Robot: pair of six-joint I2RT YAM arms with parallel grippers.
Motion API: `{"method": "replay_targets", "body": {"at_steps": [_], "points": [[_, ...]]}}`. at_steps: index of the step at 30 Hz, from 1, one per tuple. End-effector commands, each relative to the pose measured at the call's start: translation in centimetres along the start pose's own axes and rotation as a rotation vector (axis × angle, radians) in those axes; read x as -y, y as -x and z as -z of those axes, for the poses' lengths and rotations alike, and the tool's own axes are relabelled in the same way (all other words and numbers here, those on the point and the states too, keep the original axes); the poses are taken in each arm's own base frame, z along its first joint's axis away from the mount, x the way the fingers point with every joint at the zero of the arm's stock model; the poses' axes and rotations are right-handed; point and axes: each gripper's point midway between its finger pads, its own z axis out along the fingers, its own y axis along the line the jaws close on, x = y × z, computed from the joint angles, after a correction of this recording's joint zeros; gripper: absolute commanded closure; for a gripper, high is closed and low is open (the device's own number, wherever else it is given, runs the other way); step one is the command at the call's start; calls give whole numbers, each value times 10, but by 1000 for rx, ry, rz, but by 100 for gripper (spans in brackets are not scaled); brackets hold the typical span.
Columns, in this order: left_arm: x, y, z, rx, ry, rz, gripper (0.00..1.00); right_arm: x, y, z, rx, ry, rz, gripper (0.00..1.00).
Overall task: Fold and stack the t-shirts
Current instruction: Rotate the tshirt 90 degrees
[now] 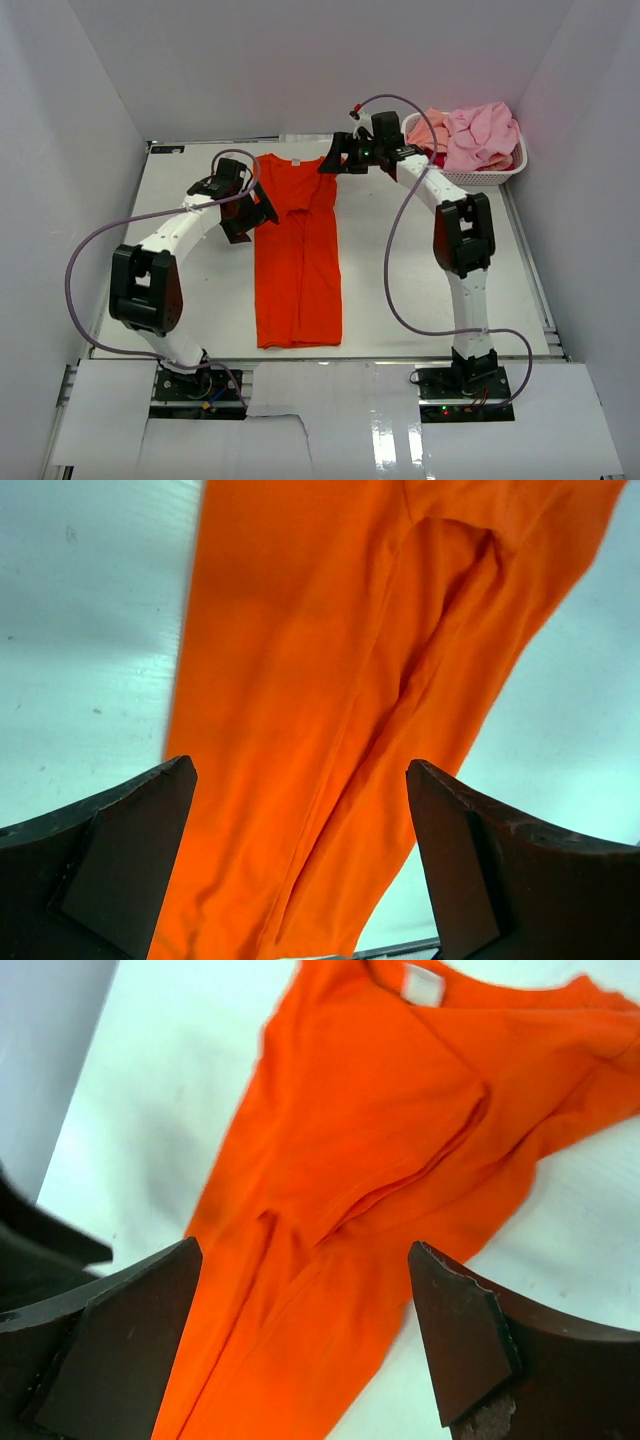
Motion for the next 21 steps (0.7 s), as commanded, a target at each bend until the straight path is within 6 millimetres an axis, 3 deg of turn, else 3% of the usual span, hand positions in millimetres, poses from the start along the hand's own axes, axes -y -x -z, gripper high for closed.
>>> {"method": "replay_targets", "body": {"at_steps": [1, 2, 3, 4, 5, 7, 8, 10, 11, 12, 15, 16, 21], "points": [[4, -2, 48, 51, -57, -39, 2, -39, -14, 47, -57, -23, 114, 9], [3, -6, 54, 53, -61, -42, 2, -49, -19, 67, -70, -52, 120, 9], [0, -11, 58, 46, -63, -46, 2, -52, -34, 74, -99, -65, 123, 9], [-9, -22, 57, 29, -50, -44, 2, -39, -77, 81, -183, -96, 86, 9], [-9, -27, 65, 38, -67, -50, 2, -52, -80, 99, -166, -97, 101, 9], [-24, -48, 59, -4, -52, -41, 2, -56, -111, 113, -190, -94, 88, 8], [-23, -58, 63, -18, -83, -44, 2, -58, -142, 128, -218, -103, 52, 8], [-28, -69, 61, -24, -101, -28, 2, -67, -167, 137, -233, -98, 56, 8], [-38, -83, 53, -43, -96, -21, 2, -69, -188, 149, -251, -115, 40, 8], [-38, -85, 59, -22, -121, -9, 2, -76, -202, 153, -270, -103, 41, 7], [-45, -102, 60, -21, -164, 15, 2, -94, -233, 175, -274, -65, 32, 6], [-45, -105, 61, -23, -177, 19, 2, -91, -245, 176, -297, -73, 11, 5], [-55, -124, 56, -68, -180, 14, 2, -104, -267, 200, -275, -52, -9, 0]]}}
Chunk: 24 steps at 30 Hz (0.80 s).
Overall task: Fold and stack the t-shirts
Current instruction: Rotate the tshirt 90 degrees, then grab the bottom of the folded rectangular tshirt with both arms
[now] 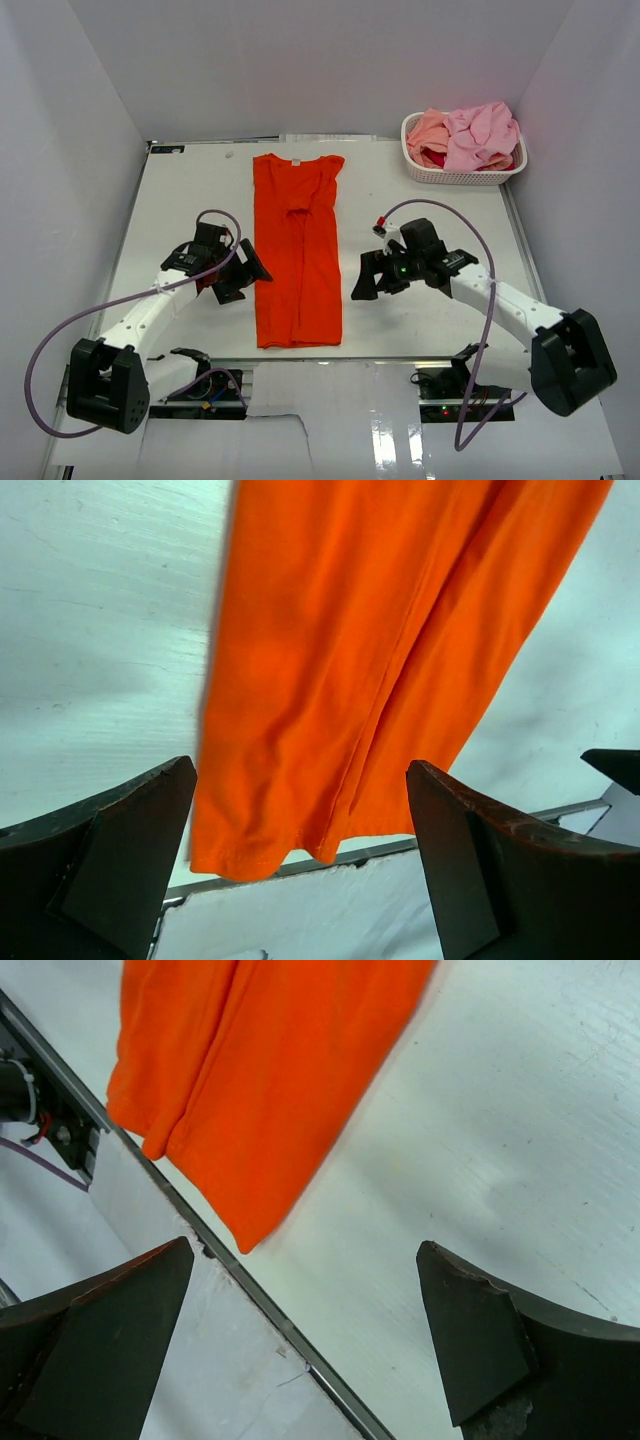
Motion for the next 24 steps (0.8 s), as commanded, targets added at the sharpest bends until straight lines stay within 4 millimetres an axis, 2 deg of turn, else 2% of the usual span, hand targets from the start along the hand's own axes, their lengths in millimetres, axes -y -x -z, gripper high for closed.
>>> {"method": "replay_targets", "body": {"at_steps": [1, 4, 6, 10, 19, 24], "points": [[11, -1, 2, 5, -70, -13, 2, -12, 4, 8, 60, 30, 3, 0], [4, -15, -2, -46, -64, -12, 2, -18, -12, 6, 24, 62, -20, 0], [2, -23, -2, -67, -63, -10, 2, -25, -21, 3, 5, 97, -21, 5], [-4, -32, 3, -73, -33, 3, 2, -29, -46, -5, -35, 135, -67, 5], [-23, -63, 25, -103, 36, 51, 2, -49, -70, -16, -75, 218, -82, 6], [-40, -93, 34, -179, 91, 60, 2, -56, -83, -22, -94, 255, -93, 6]]}}
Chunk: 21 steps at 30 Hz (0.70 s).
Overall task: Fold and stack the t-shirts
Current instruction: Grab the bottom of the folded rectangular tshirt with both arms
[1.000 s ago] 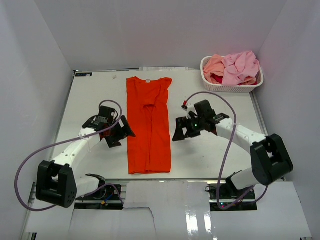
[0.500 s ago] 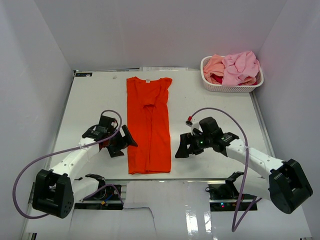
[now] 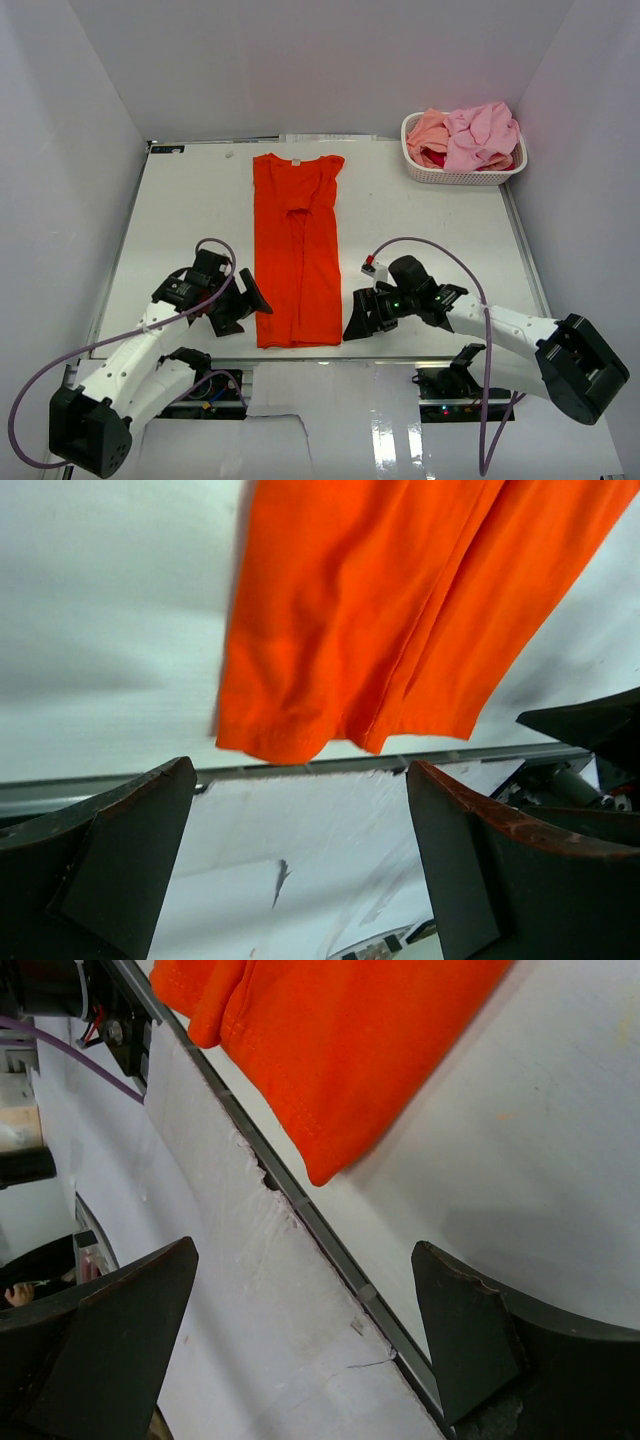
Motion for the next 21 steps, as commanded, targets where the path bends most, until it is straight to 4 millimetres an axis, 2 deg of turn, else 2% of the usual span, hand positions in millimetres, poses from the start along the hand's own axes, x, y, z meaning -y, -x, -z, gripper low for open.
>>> {"method": "replay_targets", "body": {"at_steps": [1, 5, 7, 10, 17, 19, 21], "points": [[-19, -26, 3, -66, 62, 30, 2, -13, 4, -6, 31, 73, 8, 6], [-22, -45, -1, -114, 94, 37, 2, -17, -3, -11, 18, 102, -6, 6], [-28, -60, -5, -163, 112, 34, 2, -19, -10, -14, 2, 111, -13, 6], [-34, -69, -8, -173, 126, 52, 2, -20, -16, -15, 1, 127, -9, 5], [-18, -52, -8, -78, 51, 72, 2, -24, -20, -17, -8, 168, -6, 5], [-11, -47, -13, -58, 14, 71, 2, -25, -20, -18, -13, 176, -4, 5], [-14, -49, -22, -73, 30, 78, 4, -26, -19, -18, -15, 180, 3, 4]]}}
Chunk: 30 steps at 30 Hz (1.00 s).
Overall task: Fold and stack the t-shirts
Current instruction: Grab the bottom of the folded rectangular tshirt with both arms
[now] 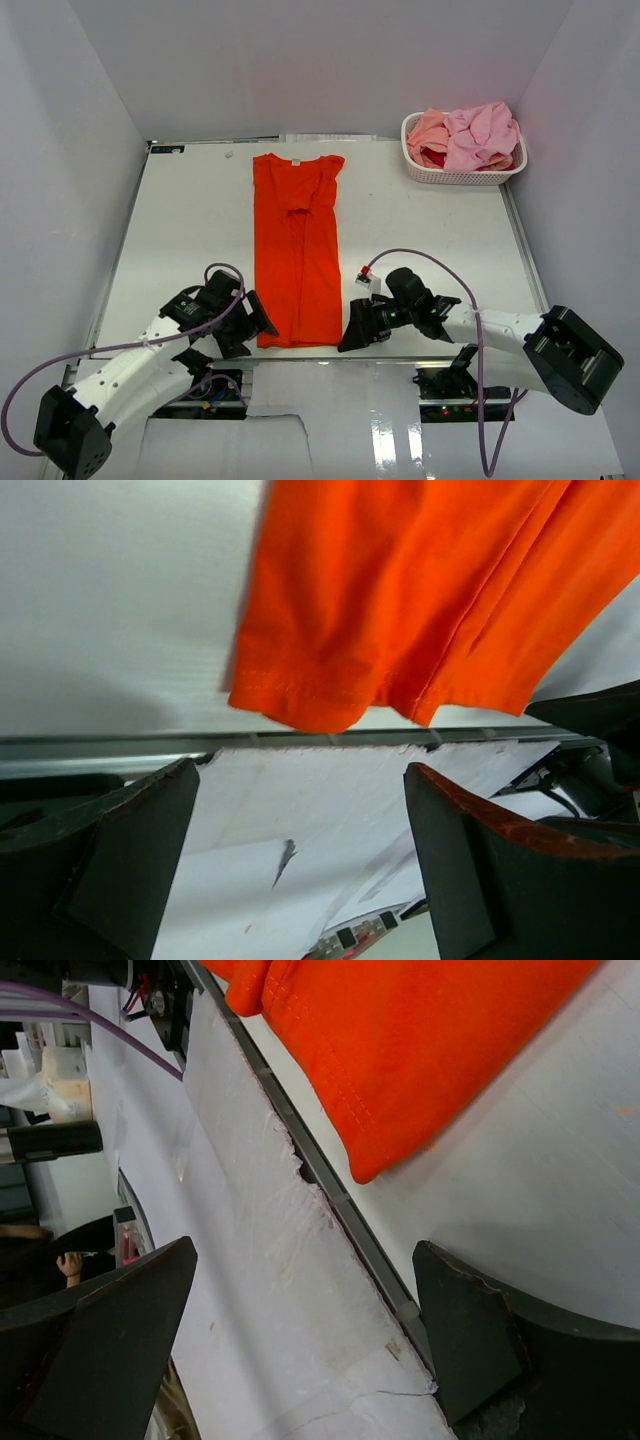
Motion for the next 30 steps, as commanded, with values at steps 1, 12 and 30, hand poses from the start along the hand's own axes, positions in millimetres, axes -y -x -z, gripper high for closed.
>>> {"method": "replay_targets", "body": {"at_steps": [1, 12, 30], "points": [[11, 10, -15, 32, -40, 33, 6, -13, 5, -1, 5, 60, 36, 4], [3, 16, -33, 41, 6, 34, 10, -14, 4, -2, 22, 82, 4, 7], [-18, 7, -40, 31, 50, 87, 32, -5, 5, -8, 18, 44, -30, 16]]}}
